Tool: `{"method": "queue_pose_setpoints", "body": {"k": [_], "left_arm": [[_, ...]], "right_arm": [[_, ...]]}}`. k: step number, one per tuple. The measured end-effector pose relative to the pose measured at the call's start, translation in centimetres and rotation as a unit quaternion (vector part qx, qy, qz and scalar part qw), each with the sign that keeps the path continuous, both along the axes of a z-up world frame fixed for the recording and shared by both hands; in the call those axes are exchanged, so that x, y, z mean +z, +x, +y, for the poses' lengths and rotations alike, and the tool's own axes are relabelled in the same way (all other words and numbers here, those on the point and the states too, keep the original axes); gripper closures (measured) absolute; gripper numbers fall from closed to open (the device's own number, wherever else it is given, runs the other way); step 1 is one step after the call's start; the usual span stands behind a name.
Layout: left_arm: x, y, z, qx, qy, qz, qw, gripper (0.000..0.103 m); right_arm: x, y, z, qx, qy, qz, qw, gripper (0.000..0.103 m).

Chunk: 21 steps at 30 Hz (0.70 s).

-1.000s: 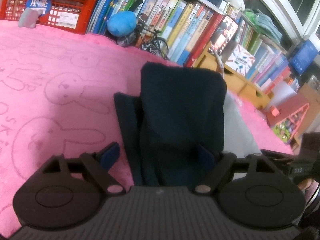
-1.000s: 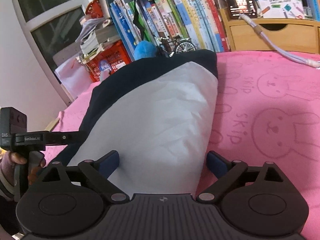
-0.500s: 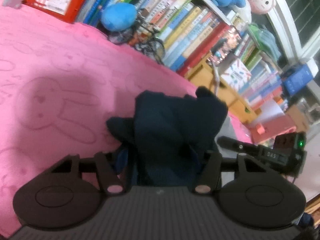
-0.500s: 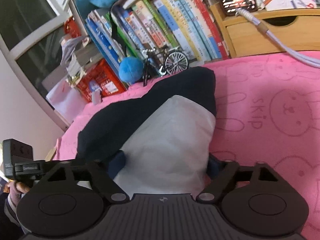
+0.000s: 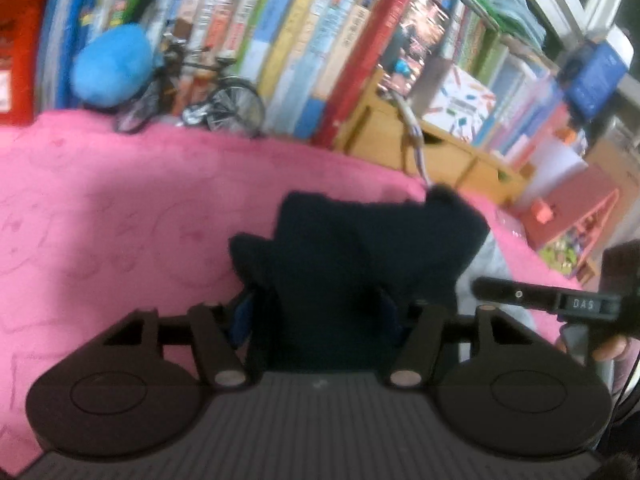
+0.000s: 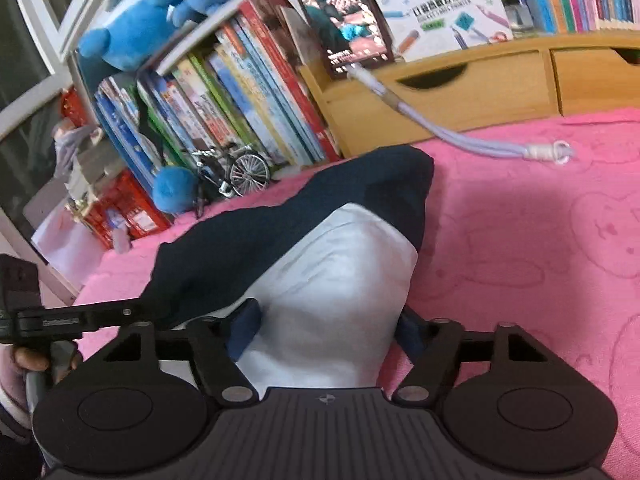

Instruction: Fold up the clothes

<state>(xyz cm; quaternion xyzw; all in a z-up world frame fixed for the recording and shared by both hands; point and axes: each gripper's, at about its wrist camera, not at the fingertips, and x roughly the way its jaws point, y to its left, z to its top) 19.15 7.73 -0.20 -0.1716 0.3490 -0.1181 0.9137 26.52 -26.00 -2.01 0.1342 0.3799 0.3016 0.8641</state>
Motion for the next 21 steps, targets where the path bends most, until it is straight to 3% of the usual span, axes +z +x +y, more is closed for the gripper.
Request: {"method": "queue_pose_setpoints", "body": {"k": [5,7,11,15,21], "left_arm": [[1.9,-3.4,2.5,0.071,0.071,-0.024,0.9947,0.042],[2.9,-5.3,2.1,0.072,0.082,-0.044,0.9931,0.042],[3.1,-9.3,0.4,0.038,0.046,-0.050,0.9970,0.036],[2.0,-12.9,0.1,0.034,-0.013,-0.033,0.9988,0.034],[-0.1,-15.8,-0.4,0.046,-0.028,-0.004,0.9985,0.030]], "right_arm": [[1.4,-2.4,-1.4,-0.009,-0.007,-0.036,0.999,0.026],[2.2,-3.8,-1.7,-0.015,-0.015,-0.053,0.998,0.026],[3.4,-7.6,-2.2,0.007,-0.031,-0.078,0.996,0.025],[3.4,-11.8,-3.1,0.030,-0.034,-0.070,0.996,0.021],[2.5,-18.2,-3.9,0.051,-0.038,-0.049,0.997,0.020]]}}
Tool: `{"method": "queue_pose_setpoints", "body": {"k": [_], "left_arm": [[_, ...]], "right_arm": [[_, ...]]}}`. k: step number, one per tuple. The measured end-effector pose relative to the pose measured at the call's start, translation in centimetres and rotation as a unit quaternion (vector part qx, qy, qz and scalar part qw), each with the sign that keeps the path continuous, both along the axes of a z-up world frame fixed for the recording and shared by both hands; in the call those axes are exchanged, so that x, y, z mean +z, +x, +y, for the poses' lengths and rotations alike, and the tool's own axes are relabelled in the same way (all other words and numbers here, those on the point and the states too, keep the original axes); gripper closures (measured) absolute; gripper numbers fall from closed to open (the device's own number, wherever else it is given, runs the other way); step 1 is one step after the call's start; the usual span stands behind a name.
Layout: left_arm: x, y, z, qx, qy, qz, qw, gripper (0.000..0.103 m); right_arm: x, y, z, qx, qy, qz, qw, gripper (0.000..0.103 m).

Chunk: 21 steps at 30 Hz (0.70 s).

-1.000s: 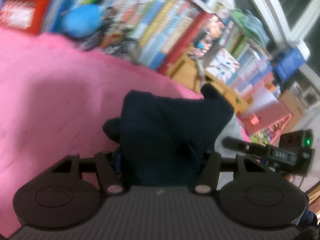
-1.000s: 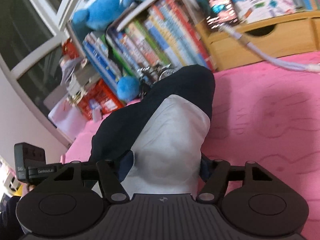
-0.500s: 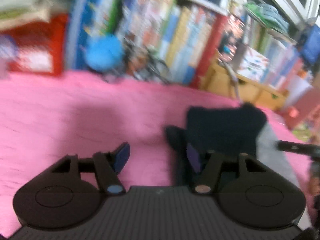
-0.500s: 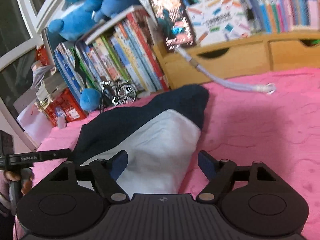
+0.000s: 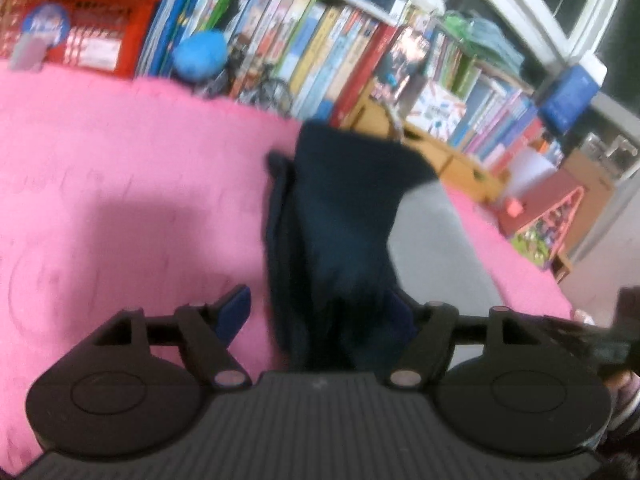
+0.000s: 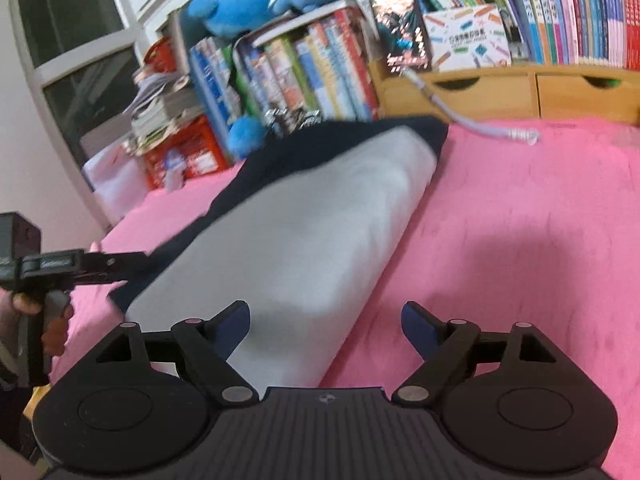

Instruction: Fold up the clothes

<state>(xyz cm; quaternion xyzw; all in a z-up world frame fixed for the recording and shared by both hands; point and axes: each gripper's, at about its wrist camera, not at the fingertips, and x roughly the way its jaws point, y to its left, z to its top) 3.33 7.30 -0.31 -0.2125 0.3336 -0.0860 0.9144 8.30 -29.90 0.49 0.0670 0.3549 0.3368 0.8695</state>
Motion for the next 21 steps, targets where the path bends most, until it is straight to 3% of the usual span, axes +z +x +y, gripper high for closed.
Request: {"method": "queue_pose_setpoints", "body": {"k": [5,7,10,12,14,18,20,21], "left_arm": [[-0.3,-2.2,-0.2,0.023,0.004,-0.013,0.9997,0.030],[0.7,-3.7,-1.1,0.044,0.072,-0.051,0.9951,0.030],[1.9,-5.7,-4.1,0.017,0.228,-0.117,0.9665,0.030],[1.8,-6.5,-5.9,-0.023,0.285,-0.136,0.9486,0.029],[1.5,-7.1,-7.7,-0.064,0.324,-0.149,0.9320,0.029],[0.7,-7.3,-11.4,-0.118,0.363,-0.175,0.9077,0.029],[0.3,-7.3,-13.2,-0.144,0.383,-0.192,0.8920,0.029],[-0.1,-7.3,-14.2,-0.159,0.402,-0.204,0.8783,0.027]], "right_arm": [[-0.6,-3.8,0.3,0.016,-0.008,-0.005,1.000,0.019],[-0.5,-5.5,0.8,0.011,-0.031,-0.035,0.999,0.017],[-0.5,-8.0,2.4,-0.015,-0.105,-0.109,0.988,0.018],[-0.7,-9.4,3.9,-0.031,-0.156,-0.156,0.975,0.019],[-1.2,-10.3,5.2,-0.044,-0.198,-0.192,0.960,0.023],[-2.5,-10.2,6.9,-0.061,-0.215,-0.204,0.953,0.036],[-2.5,-9.9,7.1,-0.079,-0.198,-0.193,0.958,0.052],[-2.6,-9.7,7.2,-0.088,-0.190,-0.188,0.960,0.056]]}}
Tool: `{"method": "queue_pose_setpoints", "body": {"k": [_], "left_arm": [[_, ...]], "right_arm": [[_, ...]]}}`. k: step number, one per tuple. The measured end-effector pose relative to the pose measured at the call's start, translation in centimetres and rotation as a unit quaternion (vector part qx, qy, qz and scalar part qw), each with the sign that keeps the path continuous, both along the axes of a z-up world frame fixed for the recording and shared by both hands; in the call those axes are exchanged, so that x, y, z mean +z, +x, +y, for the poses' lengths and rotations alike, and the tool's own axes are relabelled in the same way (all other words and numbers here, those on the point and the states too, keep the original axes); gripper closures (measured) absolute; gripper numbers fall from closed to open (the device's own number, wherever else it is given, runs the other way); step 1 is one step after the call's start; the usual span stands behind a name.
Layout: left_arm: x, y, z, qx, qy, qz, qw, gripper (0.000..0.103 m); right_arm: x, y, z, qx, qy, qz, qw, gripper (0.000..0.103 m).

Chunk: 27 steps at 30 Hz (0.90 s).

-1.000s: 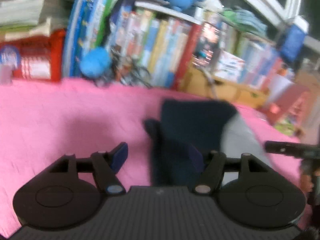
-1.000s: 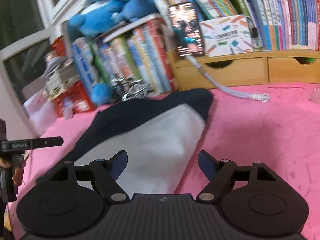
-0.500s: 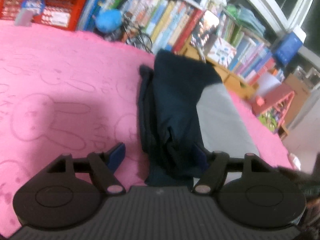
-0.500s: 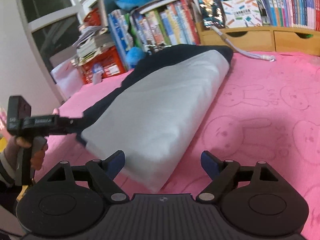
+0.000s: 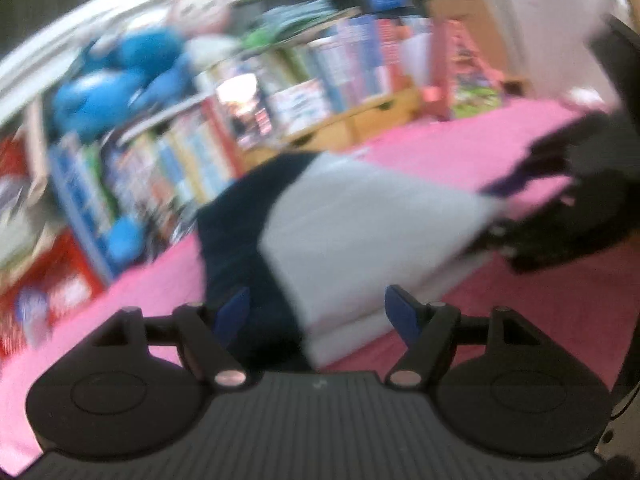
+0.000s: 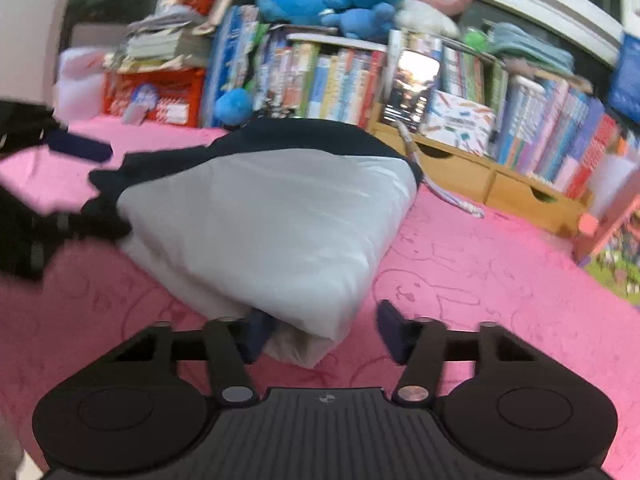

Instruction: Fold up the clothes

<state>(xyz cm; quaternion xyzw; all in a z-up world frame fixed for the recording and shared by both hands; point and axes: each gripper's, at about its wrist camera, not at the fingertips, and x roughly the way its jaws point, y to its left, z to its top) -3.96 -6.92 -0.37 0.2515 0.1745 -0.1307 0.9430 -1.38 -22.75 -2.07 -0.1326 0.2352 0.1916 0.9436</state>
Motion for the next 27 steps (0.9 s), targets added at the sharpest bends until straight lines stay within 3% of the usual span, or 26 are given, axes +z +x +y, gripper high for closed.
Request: {"method": "queue_pose_setpoints", "body": {"k": [2,5,7,10,12,13,18,21,27], "left_arm": [[-0.8,0.2,-1.8,-0.029,0.046,-0.015,0.9984,0.027],[-1.8,1.0,-3.8,-0.059,0.094,-0.028,0.9934,0.028],[-2.6,1.8,-4.9,-0.065,0.119,-0.034,0.9902,0.036],[-3.7,3.1,-5.9,-0.067,0.158,-0.043,0.9842,0.057],[-4.5,3.5,-5.6,-0.050,0.192,-0.054,0.9787,0.085],[-4.7,3.5,-5.1,-0.039,0.200,-0.056,0.9775,0.088],[-4.5,3.4,-0.4,0.034,0.192,-0.026,0.9805,0.089],[-3.9,3.1,2.0,0.073,0.154,-0.001,0.9853,0.093],[-3.4,1.8,2.4,0.084,0.130,0.011,0.9879,0.093]], "right_arm": [[0.0,0.2,-0.4,-0.017,0.012,0.002,1.000,0.073],[0.0,0.5,-1.0,-0.027,0.036,0.008,0.999,0.074],[0.1,0.6,-1.0,-0.028,0.035,0.004,0.999,0.075],[0.2,0.3,-0.6,-0.026,0.029,-0.010,0.999,0.076],[0.3,0.2,-0.6,-0.026,0.025,-0.018,0.999,0.076],[0.3,0.1,-0.6,-0.027,0.021,-0.024,0.999,0.076],[0.5,-0.6,-0.7,-0.029,0.007,-0.052,0.998,0.076],[0.7,-1.0,-0.3,-0.029,-0.003,-0.072,0.997,0.076],[1.2,-1.3,0.2,-0.028,-0.034,-0.102,0.994,0.076]]}}
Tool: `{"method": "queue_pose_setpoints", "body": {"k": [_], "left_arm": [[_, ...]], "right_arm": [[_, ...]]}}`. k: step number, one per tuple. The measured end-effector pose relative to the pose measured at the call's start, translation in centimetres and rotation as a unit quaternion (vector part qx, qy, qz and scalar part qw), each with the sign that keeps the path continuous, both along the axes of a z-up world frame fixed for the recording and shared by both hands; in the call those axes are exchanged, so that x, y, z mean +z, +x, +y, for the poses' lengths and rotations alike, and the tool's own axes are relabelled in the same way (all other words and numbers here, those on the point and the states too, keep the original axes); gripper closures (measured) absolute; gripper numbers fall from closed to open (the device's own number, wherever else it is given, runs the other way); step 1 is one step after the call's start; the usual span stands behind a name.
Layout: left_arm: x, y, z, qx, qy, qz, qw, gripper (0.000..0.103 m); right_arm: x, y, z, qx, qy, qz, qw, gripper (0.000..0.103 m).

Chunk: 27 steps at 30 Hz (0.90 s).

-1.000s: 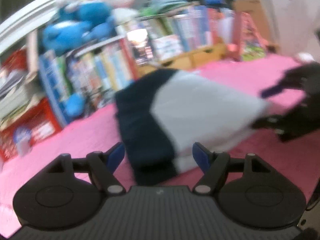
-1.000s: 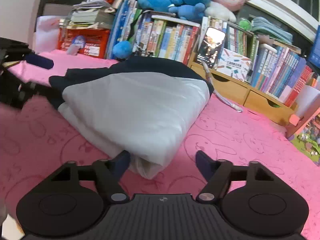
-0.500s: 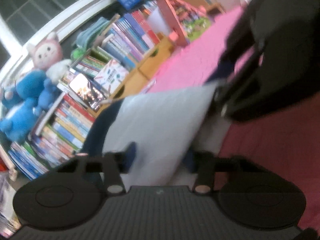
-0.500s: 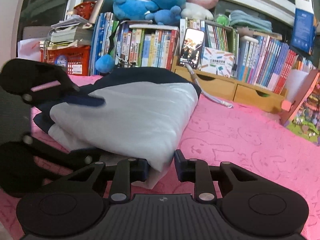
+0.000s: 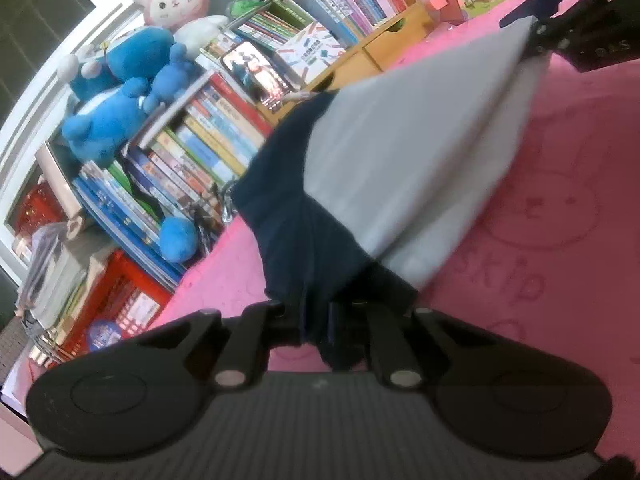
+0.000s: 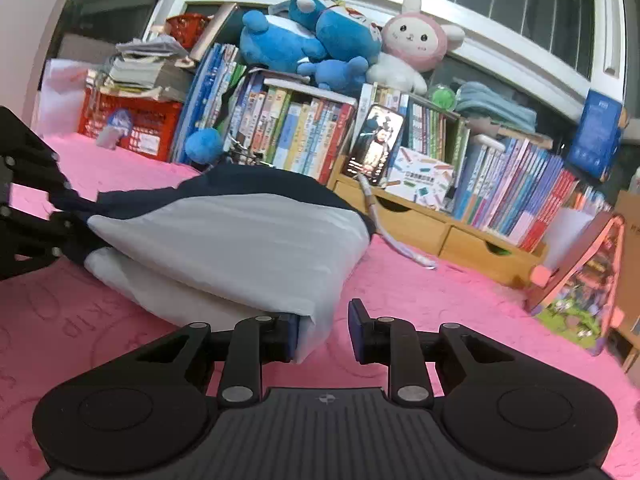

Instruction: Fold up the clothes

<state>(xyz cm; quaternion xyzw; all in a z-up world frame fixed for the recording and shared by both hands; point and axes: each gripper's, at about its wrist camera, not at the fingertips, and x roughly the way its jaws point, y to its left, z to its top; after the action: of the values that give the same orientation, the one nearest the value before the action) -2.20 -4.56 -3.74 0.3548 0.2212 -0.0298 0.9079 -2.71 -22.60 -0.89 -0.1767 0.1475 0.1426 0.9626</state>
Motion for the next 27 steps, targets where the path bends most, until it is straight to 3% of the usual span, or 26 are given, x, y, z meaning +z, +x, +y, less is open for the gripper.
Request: {"method": "queue_pose_setpoints", "body": {"k": [5,9,11,13,14,17,19,20,21,23,25,27], "left_arm": [[-1.0,-0.3,3.7,0.081,-0.037,0.019,0.9959,0.093],[0.3,-2.7,5.5,0.094,-0.089,0.019,0.9913,0.088],[1.4,-3.3,5.5,0.078,-0.159,0.032,0.9836,0.084],[2.6,-3.7,5.5,0.061,-0.236,0.048,0.9686,0.081],[3.2,-3.6,5.7,0.056,-0.281,0.055,0.9564,0.078],[4.2,-2.4,7.4,0.060,-0.405,0.065,0.9100,0.071],[4.6,-1.8,8.6,0.066,-0.458,0.071,0.8836,0.055],[4.8,-1.7,9.0,0.064,-0.468,0.073,0.8783,0.044],[4.8,-1.7,9.0,0.062,-0.462,0.071,0.8818,0.041],[4.8,-2.0,8.5,0.061,-0.423,0.067,0.9018,0.037],[4.6,-2.1,8.1,0.059,-0.383,0.067,0.9195,0.032],[4.4,-2.0,8.0,0.055,-0.359,0.074,0.9289,0.025]], "right_arm": [[-0.6,0.5,-1.5,-0.007,0.025,0.040,0.999,0.076],[-0.9,1.3,-3.1,-0.008,0.088,0.084,0.993,0.075],[-1.4,1.7,-3.5,-0.017,0.122,0.113,0.986,0.073],[-1.7,1.9,-3.7,-0.022,0.142,0.130,0.981,0.073],[-1.7,1.9,-3.7,-0.024,0.148,0.134,0.980,0.073],[-1.8,1.4,-3.5,-0.022,0.141,0.134,0.981,0.073],[-1.7,1.0,-3.7,-0.011,0.129,0.134,0.982,0.069],[-1.6,0.8,-4.0,-0.001,0.124,0.133,0.983,0.062],[-1.4,0.6,-4.3,0.008,0.119,0.133,0.984,0.057],[-0.9,0.3,-5.2,0.041,0.113,0.138,0.983,0.034],[-0.5,0.1,-5.7,0.076,0.097,0.146,0.982,0.030],[-0.1,0.2,-5.8,0.091,0.073,0.143,0.983,0.024]]}}
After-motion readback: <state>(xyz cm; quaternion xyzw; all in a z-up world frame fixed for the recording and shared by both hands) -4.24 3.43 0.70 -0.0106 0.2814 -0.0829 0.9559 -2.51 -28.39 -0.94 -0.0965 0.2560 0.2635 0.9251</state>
